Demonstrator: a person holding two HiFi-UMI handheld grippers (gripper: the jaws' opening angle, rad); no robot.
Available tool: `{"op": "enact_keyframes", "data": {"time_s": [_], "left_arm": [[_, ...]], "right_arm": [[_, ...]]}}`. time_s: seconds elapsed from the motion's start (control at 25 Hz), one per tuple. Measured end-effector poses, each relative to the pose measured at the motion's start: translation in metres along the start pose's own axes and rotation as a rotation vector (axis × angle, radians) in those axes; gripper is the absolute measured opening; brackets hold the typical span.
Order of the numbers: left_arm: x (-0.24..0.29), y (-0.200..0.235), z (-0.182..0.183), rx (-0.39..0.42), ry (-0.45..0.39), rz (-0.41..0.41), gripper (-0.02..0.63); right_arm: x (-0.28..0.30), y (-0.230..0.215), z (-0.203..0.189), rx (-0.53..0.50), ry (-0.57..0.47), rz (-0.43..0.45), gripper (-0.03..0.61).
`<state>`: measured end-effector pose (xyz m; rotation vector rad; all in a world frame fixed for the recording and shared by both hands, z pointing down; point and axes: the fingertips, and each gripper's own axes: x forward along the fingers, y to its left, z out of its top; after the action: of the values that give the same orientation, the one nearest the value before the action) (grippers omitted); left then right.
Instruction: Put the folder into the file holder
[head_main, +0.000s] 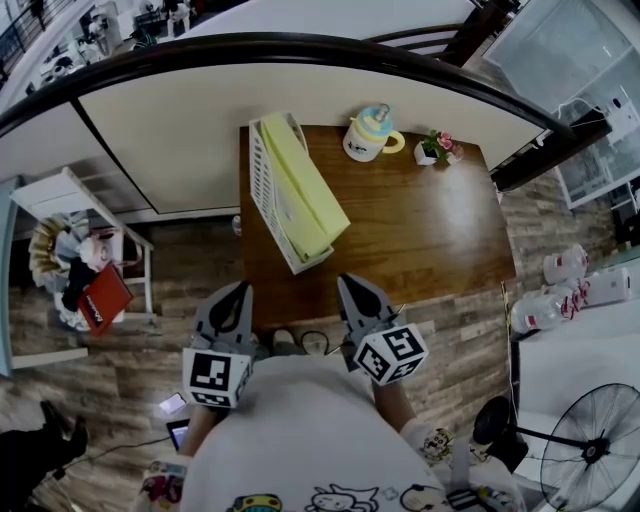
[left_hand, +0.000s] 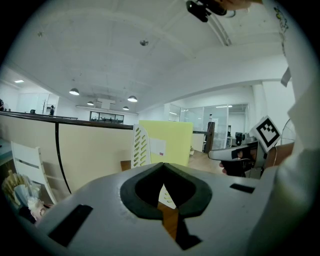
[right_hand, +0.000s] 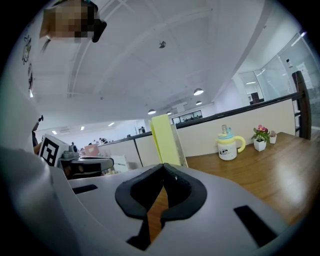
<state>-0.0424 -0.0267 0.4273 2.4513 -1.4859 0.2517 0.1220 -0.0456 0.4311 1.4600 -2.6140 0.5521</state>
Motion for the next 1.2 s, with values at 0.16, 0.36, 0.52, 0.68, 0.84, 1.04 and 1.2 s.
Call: {"op": "enact_keyframes", "data": {"time_s": [0.16, 0.36, 0.52, 0.68, 0.84, 1.04, 1.2], "left_arm": [[-0.002, 0.001, 0.000, 0.012, -0.008, 0.005, 0.005], [-0.001, 0.003, -0.002, -0.001, -0.003, 0.008, 0.005], [-0.001, 0.004, -0.003, -0.009, -0.002, 0.005, 0.005], [-0.004, 0.007, -0.003, 0.005, -0.004, 0.014, 0.005], [-0.006, 0.010, -0.001, 0.004, -0.002, 0.019, 0.005], [-0.004, 0.010, 0.002, 0.019, -0.003, -0.004, 0.005], [0.003, 0.010, 0.006, 0.053, -0.006, -0.038, 0.005]], "right_arm": [[0.001, 0.002, 0.001, -0.004, 0.000, 0.005, 0.000], [0.002, 0.002, 0.001, -0.020, 0.007, 0.008, 0.000], [0.002, 0.002, 0.002, -0.026, 0.010, 0.007, 0.000], [0.000, 0.002, 0.003, -0.033, 0.007, 0.006, 0.000], [-0.002, 0.000, 0.005, -0.034, 0.005, -0.002, 0.000], [-0.004, -0.003, 0.006, -0.038, 0.003, -0.014, 0.000], [-0.002, -0.005, 0.010, -0.060, -0.006, -0.022, 0.000]]}}
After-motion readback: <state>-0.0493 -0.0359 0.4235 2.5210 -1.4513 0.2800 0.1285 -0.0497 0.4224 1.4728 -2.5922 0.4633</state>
